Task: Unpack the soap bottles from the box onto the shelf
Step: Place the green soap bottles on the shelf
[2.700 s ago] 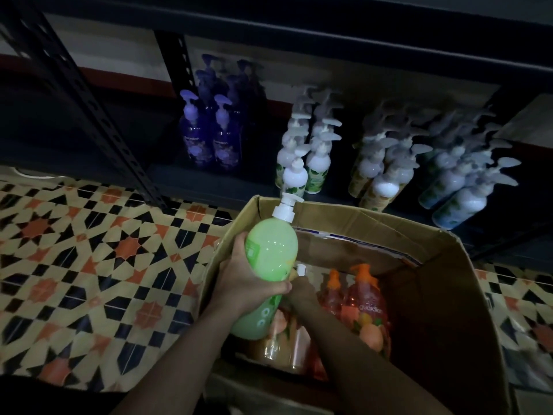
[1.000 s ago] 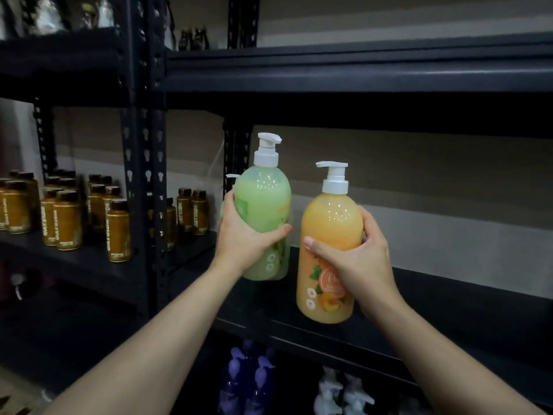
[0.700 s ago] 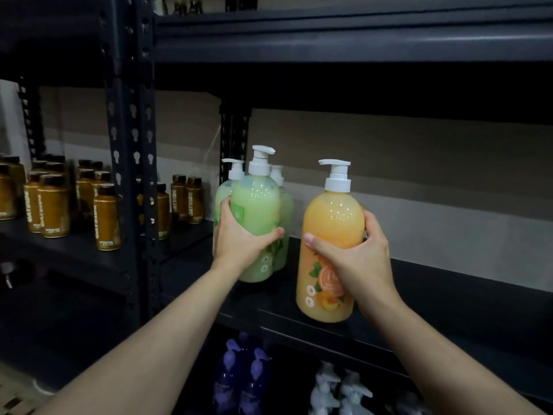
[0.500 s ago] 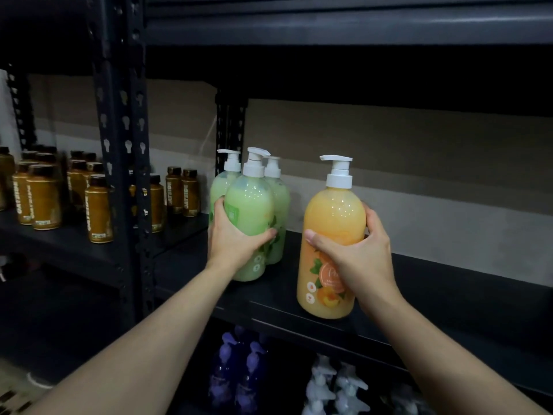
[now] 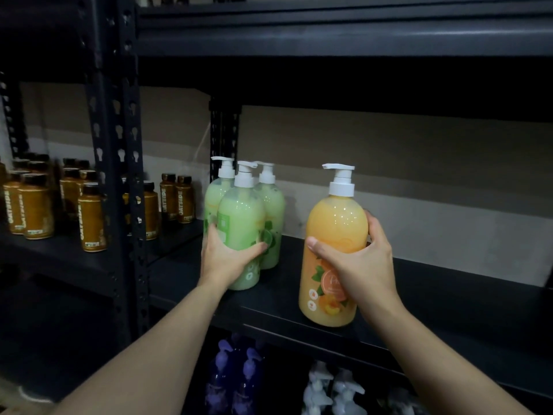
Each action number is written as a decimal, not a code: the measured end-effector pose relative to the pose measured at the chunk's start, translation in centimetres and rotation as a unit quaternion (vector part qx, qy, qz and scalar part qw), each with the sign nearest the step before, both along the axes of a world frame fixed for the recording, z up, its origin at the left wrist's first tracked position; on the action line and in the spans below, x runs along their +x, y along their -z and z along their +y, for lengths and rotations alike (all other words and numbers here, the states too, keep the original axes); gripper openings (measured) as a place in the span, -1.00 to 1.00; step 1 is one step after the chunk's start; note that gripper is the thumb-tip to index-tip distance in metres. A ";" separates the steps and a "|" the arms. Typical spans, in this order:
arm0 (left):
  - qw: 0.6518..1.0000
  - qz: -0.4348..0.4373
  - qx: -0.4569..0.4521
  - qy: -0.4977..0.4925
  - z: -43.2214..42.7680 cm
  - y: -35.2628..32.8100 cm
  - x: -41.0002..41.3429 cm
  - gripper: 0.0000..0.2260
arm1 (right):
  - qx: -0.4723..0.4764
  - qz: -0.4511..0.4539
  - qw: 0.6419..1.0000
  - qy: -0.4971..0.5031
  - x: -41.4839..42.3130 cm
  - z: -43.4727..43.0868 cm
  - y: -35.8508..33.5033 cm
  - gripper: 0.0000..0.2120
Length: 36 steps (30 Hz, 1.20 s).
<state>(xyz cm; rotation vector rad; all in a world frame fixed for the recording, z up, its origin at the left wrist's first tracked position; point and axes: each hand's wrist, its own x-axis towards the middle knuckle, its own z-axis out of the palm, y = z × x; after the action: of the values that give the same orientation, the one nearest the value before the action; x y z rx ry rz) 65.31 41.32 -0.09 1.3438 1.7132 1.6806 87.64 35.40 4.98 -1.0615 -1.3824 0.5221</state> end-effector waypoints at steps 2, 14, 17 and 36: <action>1.000 -0.002 -0.017 -0.005 -0.1 1.0 0.1 0.00 | -0.004 0.001 1.000 0.002 0.0 0.0 -0.1 -0.12; 0.999 -0.006 -0.032 0.020 1.0 1.8 -0.7 -0.12 | 0.022 -0.007 0.998 0.051 -1.2 4.6 -3.5 -0.05; 0.999 -0.006 -0.026 0.022 1.2 1.9 -0.8 -0.13 | 0.028 -0.013 0.998 0.062 -2.0 6.4 -5.1 -0.05; 1.000 -0.002 -0.003 0.019 1.4 2.2 -0.9 -0.11 | -0.001 -0.011 0.999 0.050 -5.1 12.6 -0.2 -0.12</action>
<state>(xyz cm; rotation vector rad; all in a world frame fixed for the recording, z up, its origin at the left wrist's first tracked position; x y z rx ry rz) 64.42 42.73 -2.33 1.3616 1.6781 1.6551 82.58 48.04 5.16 -1.1351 -1.3408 0.4382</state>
